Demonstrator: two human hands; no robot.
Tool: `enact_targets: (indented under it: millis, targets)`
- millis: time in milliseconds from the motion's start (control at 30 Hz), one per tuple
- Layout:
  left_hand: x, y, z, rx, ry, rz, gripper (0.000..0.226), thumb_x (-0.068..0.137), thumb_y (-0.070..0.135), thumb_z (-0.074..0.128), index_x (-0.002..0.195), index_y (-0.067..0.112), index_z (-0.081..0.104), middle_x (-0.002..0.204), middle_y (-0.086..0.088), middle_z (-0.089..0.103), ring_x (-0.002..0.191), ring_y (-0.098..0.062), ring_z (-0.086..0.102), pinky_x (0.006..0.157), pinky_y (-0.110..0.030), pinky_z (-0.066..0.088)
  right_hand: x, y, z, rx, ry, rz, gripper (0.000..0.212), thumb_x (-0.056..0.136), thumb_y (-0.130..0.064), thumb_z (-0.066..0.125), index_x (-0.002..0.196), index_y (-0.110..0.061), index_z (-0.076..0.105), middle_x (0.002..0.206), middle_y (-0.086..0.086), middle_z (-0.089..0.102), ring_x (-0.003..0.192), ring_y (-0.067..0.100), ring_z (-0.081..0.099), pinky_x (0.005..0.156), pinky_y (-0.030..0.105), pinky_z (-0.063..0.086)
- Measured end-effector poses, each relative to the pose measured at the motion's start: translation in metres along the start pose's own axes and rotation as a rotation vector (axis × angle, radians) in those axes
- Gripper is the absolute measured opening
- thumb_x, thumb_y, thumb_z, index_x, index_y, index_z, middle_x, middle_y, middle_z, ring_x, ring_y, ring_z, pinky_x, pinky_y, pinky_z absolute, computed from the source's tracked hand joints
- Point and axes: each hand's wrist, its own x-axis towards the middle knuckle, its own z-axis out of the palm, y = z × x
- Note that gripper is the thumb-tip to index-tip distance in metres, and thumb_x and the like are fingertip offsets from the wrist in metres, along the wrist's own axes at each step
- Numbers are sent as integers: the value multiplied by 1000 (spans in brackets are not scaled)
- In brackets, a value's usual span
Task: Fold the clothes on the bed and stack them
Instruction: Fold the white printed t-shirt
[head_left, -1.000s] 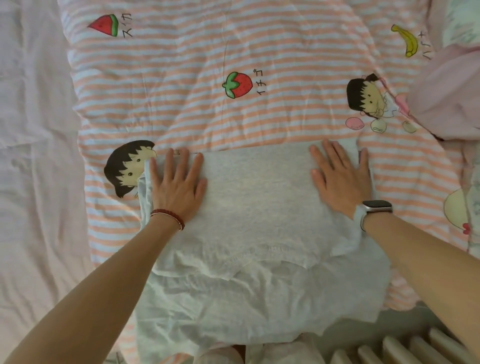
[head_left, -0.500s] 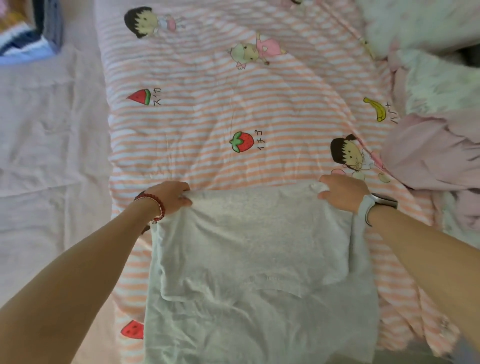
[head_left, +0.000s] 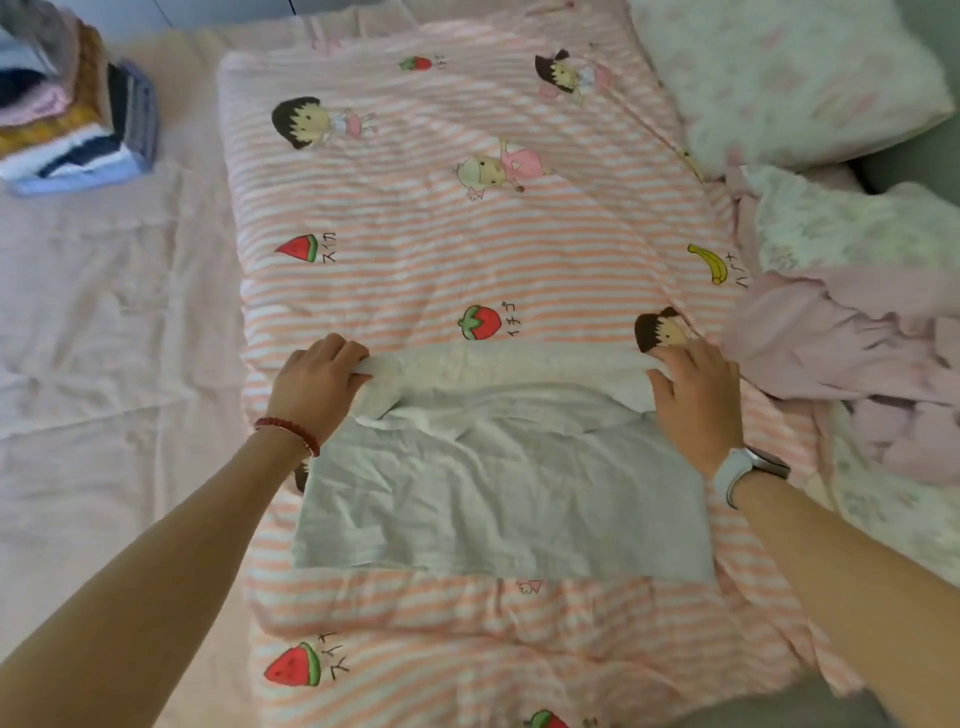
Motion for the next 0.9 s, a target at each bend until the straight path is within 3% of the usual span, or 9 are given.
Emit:
enact_targets:
  millis: [67, 200, 267, 367, 433, 533, 633, 800, 900]
  targets:
    - [-43, -2, 10, 5, -12, 131, 13, 77, 14, 55, 88, 11, 51, 80, -15, 61, 68, -35, 63, 60, -42, 50, -49, 3, 1, 45, -38, -24, 30, 82, -19, 41, 96, -7, 65, 87, 11, 59, 85, 29, 47, 68, 37, 34]
    - [-117, 5, 37, 32, -175, 209, 26, 68, -1, 69, 83, 10, 51, 107, -19, 66, 100, -42, 63, 68, -47, 55, -130, 6, 6, 43, -251, -74, 22, 78, -13, 45, 96, -21, 53, 81, 5, 54, 79, 21, 40, 65, 31, 23]
    - [-143, 10, 55, 46, -258, 186, 38, 58, -12, 74, 80, 11, 54, 113, -18, 65, 107, -42, 60, 71, -49, 56, -158, 10, 15, 33, -338, -40, 38, 69, 0, 59, 95, -26, 48, 79, 3, 53, 78, 18, 38, 67, 28, 20]
    - [-170, 11, 72, 49, -307, 123, 33, 67, -10, 65, 84, 15, 53, 116, -16, 64, 109, -40, 60, 75, -50, 55, -187, 8, 26, 2, -442, 23, 60, 53, 13, 71, 92, -27, 49, 78, 1, 52, 79, 19, 38, 67, 29, 20]
    - [-183, 11, 78, 69, -402, 42, 42, 57, -12, 74, 89, 12, 62, 126, -16, 59, 118, -38, 53, 88, -51, 49, -199, 5, 32, -61, -532, 68, 58, 53, 11, 74, 96, -25, 58, 83, 3, 55, 84, 23, 45, 67, 32, 31]
    - [-195, 12, 80, 42, -521, -87, 48, 66, 7, 71, 112, 15, 62, 143, -12, 43, 135, -34, 33, 107, -59, 25, -210, -2, 39, -158, -617, 196, 43, 69, -12, 61, 111, -22, 63, 106, 10, 57, 106, 29, 45, 93, 50, 33]
    - [-187, 24, 82, 47, -410, -82, 42, 82, 38, 44, 115, 15, 59, 138, -12, 48, 133, -34, 36, 106, -63, 20, -206, -29, 45, -136, -505, 171, 48, 71, -29, 36, 109, -16, 63, 114, 12, 55, 113, 27, 38, 104, 60, 24]
    - [-148, 84, 114, 56, -267, 22, 53, 90, 47, 33, 139, 25, 35, 148, -12, 36, 138, -35, 24, 108, -63, 11, -174, -84, 81, -75, -438, -34, 53, 86, -38, 35, 136, -21, 42, 145, 15, 37, 135, 30, 24, 108, 62, 7]
    - [-126, 100, 141, 67, -254, 69, 57, 92, 51, 28, 144, 28, 26, 152, -12, 26, 140, -36, 16, 109, -63, 6, -156, -89, 109, -105, -454, -134, 56, 88, -43, 34, 141, -24, 35, 151, 13, 29, 140, 30, 19, 109, 61, 3]
